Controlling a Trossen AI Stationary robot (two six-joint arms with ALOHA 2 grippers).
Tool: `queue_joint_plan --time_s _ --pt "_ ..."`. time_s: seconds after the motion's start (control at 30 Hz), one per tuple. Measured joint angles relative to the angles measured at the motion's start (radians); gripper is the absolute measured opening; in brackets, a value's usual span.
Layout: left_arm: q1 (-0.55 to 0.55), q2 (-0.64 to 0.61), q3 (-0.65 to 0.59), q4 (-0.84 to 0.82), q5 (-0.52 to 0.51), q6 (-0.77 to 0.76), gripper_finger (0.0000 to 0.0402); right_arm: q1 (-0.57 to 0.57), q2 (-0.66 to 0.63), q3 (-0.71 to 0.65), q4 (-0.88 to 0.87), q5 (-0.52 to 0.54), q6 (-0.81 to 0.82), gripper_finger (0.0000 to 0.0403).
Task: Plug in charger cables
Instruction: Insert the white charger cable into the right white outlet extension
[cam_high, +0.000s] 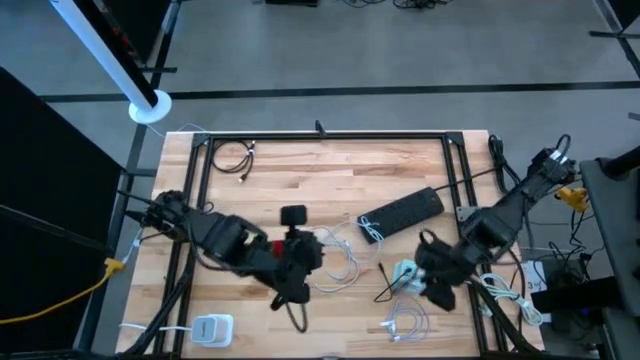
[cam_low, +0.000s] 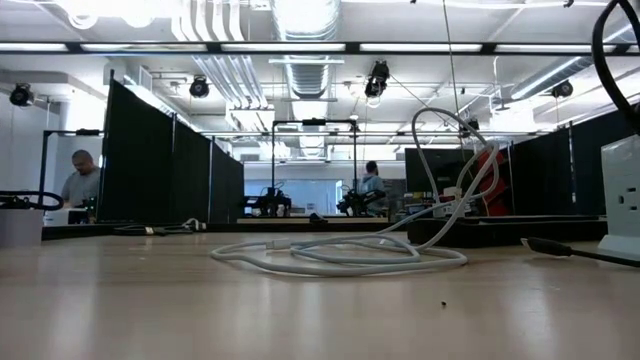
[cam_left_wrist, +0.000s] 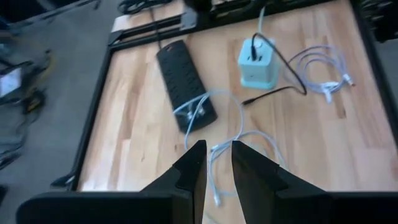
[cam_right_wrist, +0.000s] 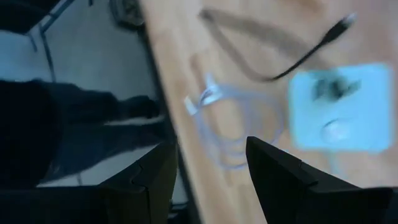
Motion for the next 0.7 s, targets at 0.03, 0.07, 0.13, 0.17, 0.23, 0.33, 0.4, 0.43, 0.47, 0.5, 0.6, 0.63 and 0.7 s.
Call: queue_joint_plan --time_s 0.03,0.07,0.13,0.17,0.23,0.33,0.4,0.43,0.47,0.5,0.6,0.63,0.7 --pt "-0.017 0.000 0.000 -0.019 -0.023 -0.022 0.0064 0.026 0.015 0.008 0.001 0.001 0.034 0.0174" --pt "-0.033 0.000 0.000 -0.035 -0.045 -0.044 0.0063 0.052 0.031 0.013 0.009 0.008 0.071 0.0173" --pt "-0.062 0.000 -0.001 -0.060 -0.095 -0.081 0.0063 0.103 0.070 0.021 0.044 0.040 0.113 0.0172" --pt "-0.076 0.000 -0.001 -0.063 -0.110 -0.091 0.0063 0.124 0.093 0.024 0.079 0.063 0.122 0.0172" --pt "-0.101 -0.003 -0.001 -0.063 -0.124 -0.102 0.0063 0.162 0.150 0.030 0.149 0.099 0.120 0.0173" --pt "-0.123 -0.006 -0.001 -0.060 -0.125 -0.113 0.0058 0.191 0.264 0.058 0.208 0.109 0.076 0.0176" --pt "-0.134 -0.010 -0.001 -0.059 -0.127 -0.113 0.0053 0.197 0.345 0.093 0.209 0.113 0.038 0.0176" --pt "-0.138 -0.011 -0.001 -0.058 -0.127 -0.113 0.0050 0.197 0.385 0.109 0.211 0.115 0.012 0.0176" --pt "-0.141 -0.011 -0.001 -0.056 -0.128 -0.113 0.0046 0.196 0.426 0.125 0.209 0.115 -0.016 0.0175" --pt "-0.143 -0.011 -0.001 -0.055 -0.128 -0.113 0.0043 0.196 0.466 0.140 0.209 0.116 -0.045 0.0175" --pt "-0.144 -0.011 -0.001 -0.050 -0.127 -0.112 0.0034 0.187 0.574 0.188 0.209 0.116 -0.129 0.0174" --pt "-0.144 -0.011 -0.001 -0.048 -0.127 -0.112 0.0031 0.183 0.606 0.203 0.210 0.116 -0.154 0.0175" --pt "-0.144 -0.011 -0.001 -0.044 -0.127 -0.111 0.0028 0.173 0.665 0.232 0.208 0.116 -0.200 0.0175"
